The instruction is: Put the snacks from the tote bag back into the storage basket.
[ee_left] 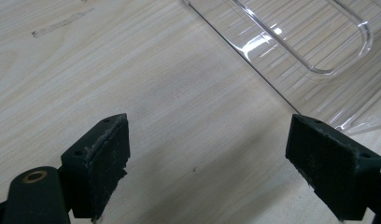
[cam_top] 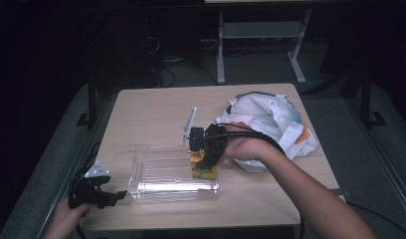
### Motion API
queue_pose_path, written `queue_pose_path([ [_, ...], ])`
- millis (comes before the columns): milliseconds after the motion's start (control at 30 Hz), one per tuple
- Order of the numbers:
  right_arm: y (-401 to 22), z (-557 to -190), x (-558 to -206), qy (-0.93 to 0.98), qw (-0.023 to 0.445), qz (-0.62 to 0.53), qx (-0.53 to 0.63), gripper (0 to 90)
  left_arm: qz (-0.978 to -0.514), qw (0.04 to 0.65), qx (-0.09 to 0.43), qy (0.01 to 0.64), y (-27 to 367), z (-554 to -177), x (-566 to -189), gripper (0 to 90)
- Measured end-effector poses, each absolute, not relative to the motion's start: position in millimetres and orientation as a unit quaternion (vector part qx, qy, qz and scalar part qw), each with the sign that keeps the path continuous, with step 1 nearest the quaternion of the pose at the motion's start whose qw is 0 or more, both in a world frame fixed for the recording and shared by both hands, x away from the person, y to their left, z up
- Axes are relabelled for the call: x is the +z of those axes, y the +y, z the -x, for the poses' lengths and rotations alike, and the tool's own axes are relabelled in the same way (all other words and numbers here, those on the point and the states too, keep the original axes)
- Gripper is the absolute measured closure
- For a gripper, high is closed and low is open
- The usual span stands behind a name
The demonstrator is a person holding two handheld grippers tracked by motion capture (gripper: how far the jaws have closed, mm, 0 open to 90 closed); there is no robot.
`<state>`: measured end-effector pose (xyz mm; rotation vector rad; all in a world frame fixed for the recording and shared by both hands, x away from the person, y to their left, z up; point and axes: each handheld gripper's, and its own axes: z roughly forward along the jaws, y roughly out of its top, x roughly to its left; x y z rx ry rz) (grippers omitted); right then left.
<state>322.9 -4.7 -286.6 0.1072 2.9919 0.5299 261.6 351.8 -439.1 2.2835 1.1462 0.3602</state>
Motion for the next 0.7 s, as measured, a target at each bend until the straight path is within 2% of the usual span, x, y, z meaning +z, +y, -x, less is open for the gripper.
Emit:
queue_pose_path([
  [700,0,-316,-314,0.988,0.039,-0.002,0.152,51.7,-0.85,0.277,0.133,0.427,351,-262,-440,13.7],
])
